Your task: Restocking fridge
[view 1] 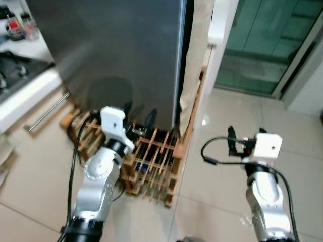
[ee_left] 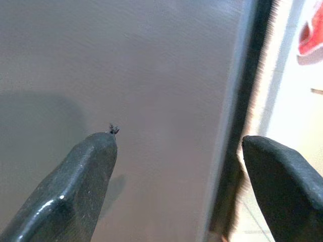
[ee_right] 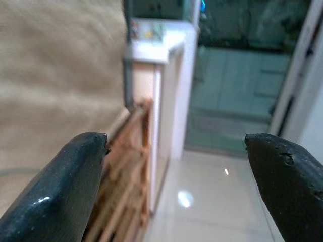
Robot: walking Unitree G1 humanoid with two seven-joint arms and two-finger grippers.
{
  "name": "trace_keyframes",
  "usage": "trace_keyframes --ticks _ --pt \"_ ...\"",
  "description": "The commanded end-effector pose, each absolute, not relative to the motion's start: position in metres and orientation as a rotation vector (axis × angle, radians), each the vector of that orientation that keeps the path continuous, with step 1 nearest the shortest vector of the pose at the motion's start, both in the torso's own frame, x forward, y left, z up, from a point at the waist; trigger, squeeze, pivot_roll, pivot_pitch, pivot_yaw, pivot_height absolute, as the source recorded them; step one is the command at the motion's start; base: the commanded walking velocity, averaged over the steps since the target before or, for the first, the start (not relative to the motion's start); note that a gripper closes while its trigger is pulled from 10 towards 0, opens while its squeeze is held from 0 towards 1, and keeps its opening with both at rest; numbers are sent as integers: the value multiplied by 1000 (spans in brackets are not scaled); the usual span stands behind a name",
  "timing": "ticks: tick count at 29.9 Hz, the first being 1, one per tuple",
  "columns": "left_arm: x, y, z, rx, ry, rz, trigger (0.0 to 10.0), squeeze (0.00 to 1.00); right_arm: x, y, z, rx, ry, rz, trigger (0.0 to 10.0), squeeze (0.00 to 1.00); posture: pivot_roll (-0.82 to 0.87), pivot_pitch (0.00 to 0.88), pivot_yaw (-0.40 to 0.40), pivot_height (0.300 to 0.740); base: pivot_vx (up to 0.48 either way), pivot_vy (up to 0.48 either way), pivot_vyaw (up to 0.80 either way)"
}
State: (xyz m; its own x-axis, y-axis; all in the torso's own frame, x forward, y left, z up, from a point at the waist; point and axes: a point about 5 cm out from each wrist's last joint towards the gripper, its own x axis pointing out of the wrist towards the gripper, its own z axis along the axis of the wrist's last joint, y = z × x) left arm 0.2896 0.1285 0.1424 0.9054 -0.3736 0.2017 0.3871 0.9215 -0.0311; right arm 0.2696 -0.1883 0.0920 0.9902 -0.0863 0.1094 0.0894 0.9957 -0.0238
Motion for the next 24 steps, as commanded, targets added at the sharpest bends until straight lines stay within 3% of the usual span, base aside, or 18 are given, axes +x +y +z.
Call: trace_keyframes --ticks 1,8,12,24 --pt "289 135 137 -49 -163 -364 10000 0 271 -183 93 -34 -119 -68 10000 0 -23 0 26 740 0 0 0" --pt "290 135 136 -43 -158 -358 10000 0 271 -184 93 -46 -105 -66 10000 0 -25 0 26 740 0 0 0" --pt "293 140 135 -46 -154 -348 10000 0 271 -183 90 -51 -92 -60 10000 0 -26 0 28 740 0 0 -739" --pt "287 133 132 -59 -154 -381 10000 0 269 -186 89 -59 -90 -58 10000 0 -32 0 24 740 0 -446 0"
